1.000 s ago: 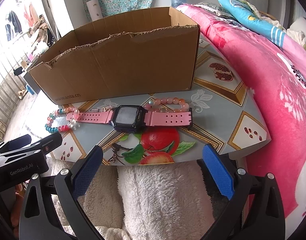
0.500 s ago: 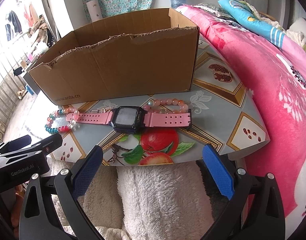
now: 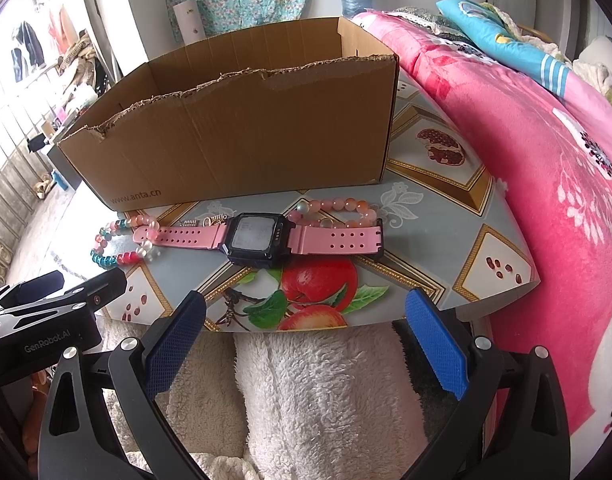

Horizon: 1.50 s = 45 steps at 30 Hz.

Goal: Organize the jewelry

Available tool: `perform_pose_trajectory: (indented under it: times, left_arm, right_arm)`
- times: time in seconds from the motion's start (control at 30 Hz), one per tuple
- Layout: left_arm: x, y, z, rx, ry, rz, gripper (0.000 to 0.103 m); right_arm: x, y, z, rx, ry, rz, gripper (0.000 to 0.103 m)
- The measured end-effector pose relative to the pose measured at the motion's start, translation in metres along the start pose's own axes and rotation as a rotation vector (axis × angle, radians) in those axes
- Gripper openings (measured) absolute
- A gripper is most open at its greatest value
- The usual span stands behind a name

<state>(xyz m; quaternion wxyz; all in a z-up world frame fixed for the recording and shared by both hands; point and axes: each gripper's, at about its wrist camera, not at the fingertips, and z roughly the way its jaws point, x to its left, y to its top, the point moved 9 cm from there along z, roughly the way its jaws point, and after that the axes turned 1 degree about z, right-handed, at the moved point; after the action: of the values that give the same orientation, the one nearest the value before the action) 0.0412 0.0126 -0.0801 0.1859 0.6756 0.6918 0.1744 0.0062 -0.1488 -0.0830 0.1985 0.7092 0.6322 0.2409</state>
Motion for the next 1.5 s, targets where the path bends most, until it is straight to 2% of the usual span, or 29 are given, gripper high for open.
perform_pose_trajectory:
  times: [0.4, 0.7, 0.9, 1.0, 1.07, 1.1, 1.23, 1.37, 1.5]
  left_arm:
    - [0.002, -0.001, 0.0, -0.003, -0.003, -0.003, 0.095]
    - [0.016, 0.0, -0.005, -0.065, -0.023, 0.034, 0.095]
    - [0.027, 0.003, -0.01, -0.092, -0.121, 0.063, 0.095]
    - [0.037, 0.01, -0.017, -0.156, -0.204, 0.064, 0.095]
    - [0.052, 0.016, -0.019, -0.183, -0.228, 0.02, 0.095]
    - [0.06, 0.02, -0.019, -0.192, -0.231, -0.009, 0.095]
    - [0.083, 0.029, -0.012, -0.199, -0.246, -0.074, 0.095]
    - [0.081, 0.037, -0.009, -0.231, -0.232, -0.027, 0.095]
    - [0.069, 0.042, -0.006, -0.248, -0.225, 0.044, 0.093]
  right_arm:
    - [0.001, 0.003, -0.001, -0.006, -0.003, 0.0, 0.098]
    - [0.001, 0.009, -0.005, -0.04, 0.013, 0.023, 0.097]
    - [0.018, 0.023, -0.013, -0.094, 0.112, -0.008, 0.097]
    - [0.041, 0.033, -0.017, -0.118, 0.192, -0.049, 0.097]
    - [0.058, 0.039, -0.018, -0.127, 0.245, -0.08, 0.097]
    - [0.068, 0.041, -0.017, -0.125, 0.281, -0.093, 0.095]
    - [0.095, 0.044, -0.004, -0.061, 0.406, -0.086, 0.08]
    - [0.113, 0.041, 0.018, 0.029, 0.476, -0.045, 0.067]
    - [0.125, 0.036, 0.035, 0.086, 0.48, -0.046, 0.055]
